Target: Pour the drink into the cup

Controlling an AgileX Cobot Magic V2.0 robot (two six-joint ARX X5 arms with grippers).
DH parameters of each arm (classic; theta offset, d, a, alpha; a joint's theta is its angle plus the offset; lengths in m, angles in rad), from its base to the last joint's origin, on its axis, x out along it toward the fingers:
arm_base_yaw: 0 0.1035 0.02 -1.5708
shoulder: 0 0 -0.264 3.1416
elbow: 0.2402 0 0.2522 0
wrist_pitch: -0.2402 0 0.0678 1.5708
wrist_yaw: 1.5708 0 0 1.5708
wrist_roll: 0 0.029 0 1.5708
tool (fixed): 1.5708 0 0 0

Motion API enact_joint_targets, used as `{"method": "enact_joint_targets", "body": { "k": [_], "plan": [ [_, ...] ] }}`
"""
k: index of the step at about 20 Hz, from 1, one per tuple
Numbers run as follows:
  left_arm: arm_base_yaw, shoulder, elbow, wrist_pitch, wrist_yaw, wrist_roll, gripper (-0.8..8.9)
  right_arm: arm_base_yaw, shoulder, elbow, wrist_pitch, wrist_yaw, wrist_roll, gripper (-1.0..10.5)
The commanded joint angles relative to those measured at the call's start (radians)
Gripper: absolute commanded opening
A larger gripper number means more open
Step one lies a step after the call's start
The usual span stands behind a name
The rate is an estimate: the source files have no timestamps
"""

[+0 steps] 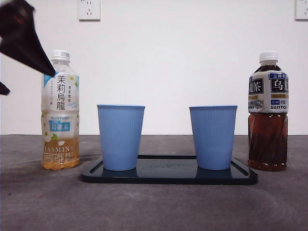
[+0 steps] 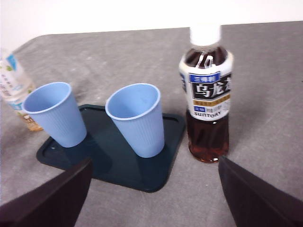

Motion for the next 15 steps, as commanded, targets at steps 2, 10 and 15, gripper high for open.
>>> {"method": "enact_joint_targets", "body": {
  "k": [2,10,15],
  "plan": [
    [-0.008,-0.097,0.049,-0.106,0.045,-0.005,4.84,0.005,0.043,0.009,0.008,-0.035,-0.004,3.9],
    [-0.008,-0.247,0.119,-0.311,0.098,-0.006,1.21,0.005,0.128,0.009,0.007,-0.110,-0.004,2.2],
    [-0.008,-0.252,0.119,-0.336,0.098,-0.005,0.07,0.005,0.136,0.009,0.007,-0.109,-0.005,0.1]
  ]
}}
